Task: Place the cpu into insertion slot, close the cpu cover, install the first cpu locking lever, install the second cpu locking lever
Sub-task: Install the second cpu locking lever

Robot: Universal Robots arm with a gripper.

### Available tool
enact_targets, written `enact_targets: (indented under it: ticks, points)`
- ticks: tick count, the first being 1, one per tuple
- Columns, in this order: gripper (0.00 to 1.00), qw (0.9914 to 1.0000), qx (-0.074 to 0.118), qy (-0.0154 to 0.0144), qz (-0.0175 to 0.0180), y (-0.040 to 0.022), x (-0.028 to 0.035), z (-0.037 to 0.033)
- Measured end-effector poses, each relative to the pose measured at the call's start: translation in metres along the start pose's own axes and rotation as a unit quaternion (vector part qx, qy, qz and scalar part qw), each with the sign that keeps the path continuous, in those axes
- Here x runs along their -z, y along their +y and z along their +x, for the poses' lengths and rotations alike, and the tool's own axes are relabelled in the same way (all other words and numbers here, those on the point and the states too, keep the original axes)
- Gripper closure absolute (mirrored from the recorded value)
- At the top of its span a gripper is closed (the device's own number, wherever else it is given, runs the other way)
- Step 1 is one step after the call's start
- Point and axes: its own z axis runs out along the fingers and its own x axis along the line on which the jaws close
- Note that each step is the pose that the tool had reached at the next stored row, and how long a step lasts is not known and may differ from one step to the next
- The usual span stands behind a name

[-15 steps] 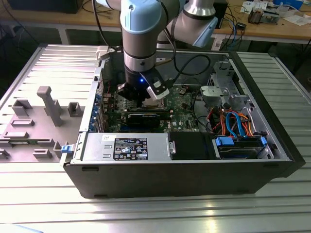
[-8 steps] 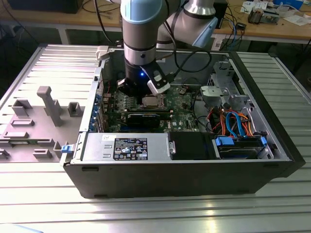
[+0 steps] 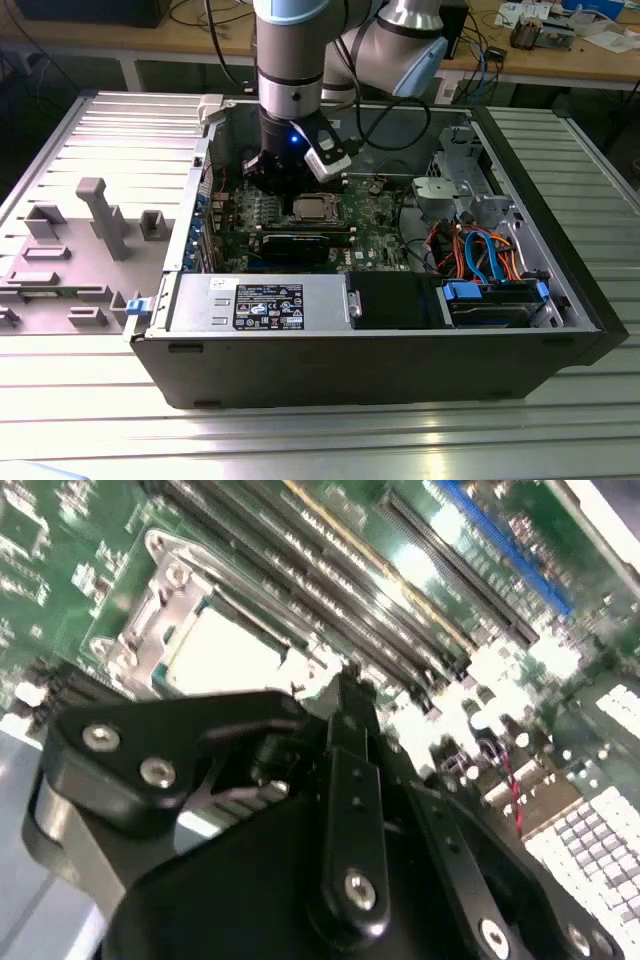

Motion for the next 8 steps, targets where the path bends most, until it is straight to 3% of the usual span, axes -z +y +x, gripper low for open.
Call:
enact_targets:
  ticks: [1,2,4,5,6,8]
  points:
    - [0.89,1.0,-0.001,0.0002,-0.0022,-0.0001,0.0001,-0.0003]
    - [0.89,0.99992,-0.005,-0.0011,-0.0111,0.0,0.0,-0.0003]
    - [0.89,0.99975,-0.011,-0.0025,-0.0196,0.0,-0.0001,-0.0003]
    - [0.89,0.99957,-0.013,-0.0035,-0.0261,0.0,-0.0001,-0.0003]
    - [0.89,0.99945,-0.014,-0.0041,-0.0298,0.0,-0.0001,-0.0004]
    - [0.89,0.99929,-0.015,-0.0046,-0.0341,-0.0002,-0.0002,-0.0016]
